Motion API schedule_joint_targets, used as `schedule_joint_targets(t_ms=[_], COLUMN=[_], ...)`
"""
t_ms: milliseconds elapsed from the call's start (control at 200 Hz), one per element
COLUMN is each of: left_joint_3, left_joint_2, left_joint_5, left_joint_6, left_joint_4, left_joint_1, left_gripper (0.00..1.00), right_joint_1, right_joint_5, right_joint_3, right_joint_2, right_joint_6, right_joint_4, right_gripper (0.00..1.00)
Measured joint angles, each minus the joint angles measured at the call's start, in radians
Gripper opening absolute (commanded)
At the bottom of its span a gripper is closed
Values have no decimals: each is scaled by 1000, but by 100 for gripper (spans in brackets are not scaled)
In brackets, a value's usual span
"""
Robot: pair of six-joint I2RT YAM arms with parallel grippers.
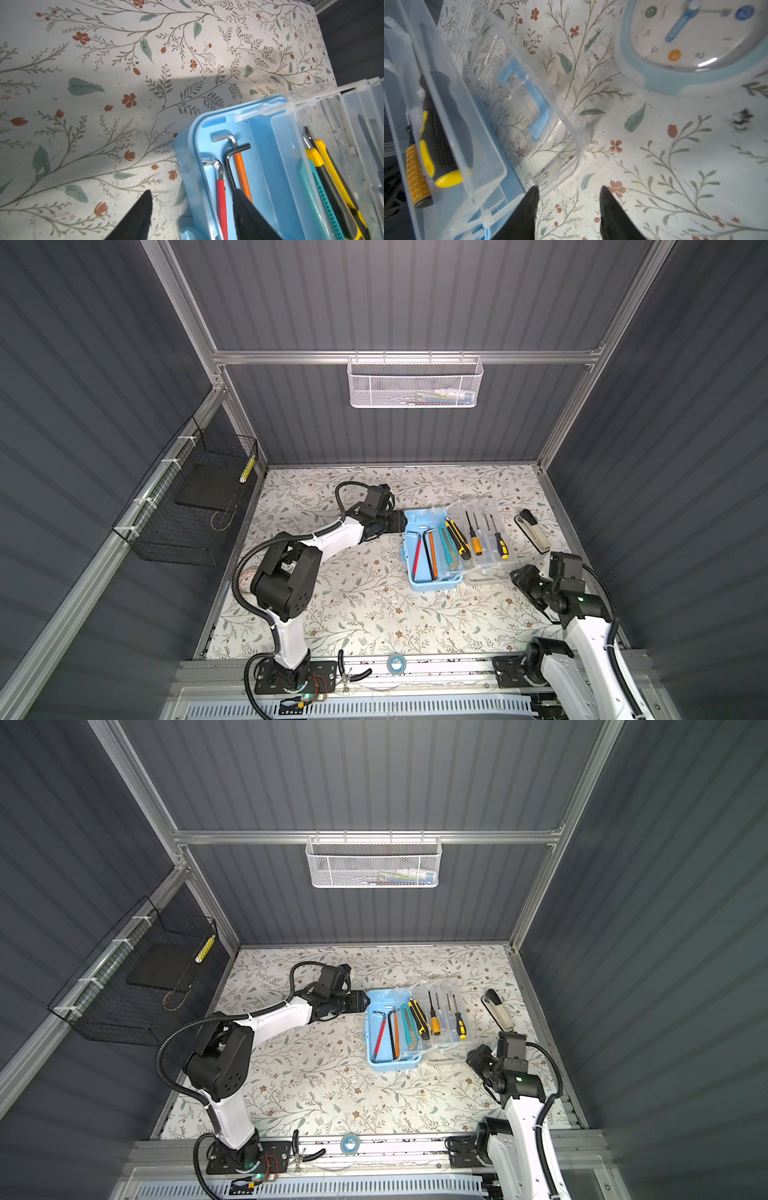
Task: Pack the tool kit
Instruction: 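Move the right gripper to the clear lid's far edge and grip it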
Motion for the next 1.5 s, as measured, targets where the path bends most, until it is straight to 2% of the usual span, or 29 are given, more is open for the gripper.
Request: schedule_joint_targets(t_ms=[595, 885, 965, 1176, 1361, 1496], left_joint_3=[83, 83, 83, 84, 93, 94], left_joint_2=[133, 140, 140, 140, 140, 140], left_joint_5=[15, 26, 25, 14, -20, -25], left_joint_6=[-26, -60, -68, -77, -81, -87], left_joint_4=[16, 42, 48, 52, 53, 51], left_joint_1=[0, 0, 0, 0, 0, 1], left_gripper=[49, 32, 31, 20, 15, 11], right_joint_1=[0, -5, -5, -5, -5, -1], right_joint_5=[-56, -114, -118, -101, -89, -108], right_joint_3=[-52, -51, -46, -34, -18, -14], right_joint_2=[225, 341, 351, 352, 354, 352], right_joint_6=[-30, -54, -59, -73, -79, -90], right_joint_4=[239, 282, 286, 284, 285, 287], right_gripper=[49, 46, 46, 46, 41, 29])
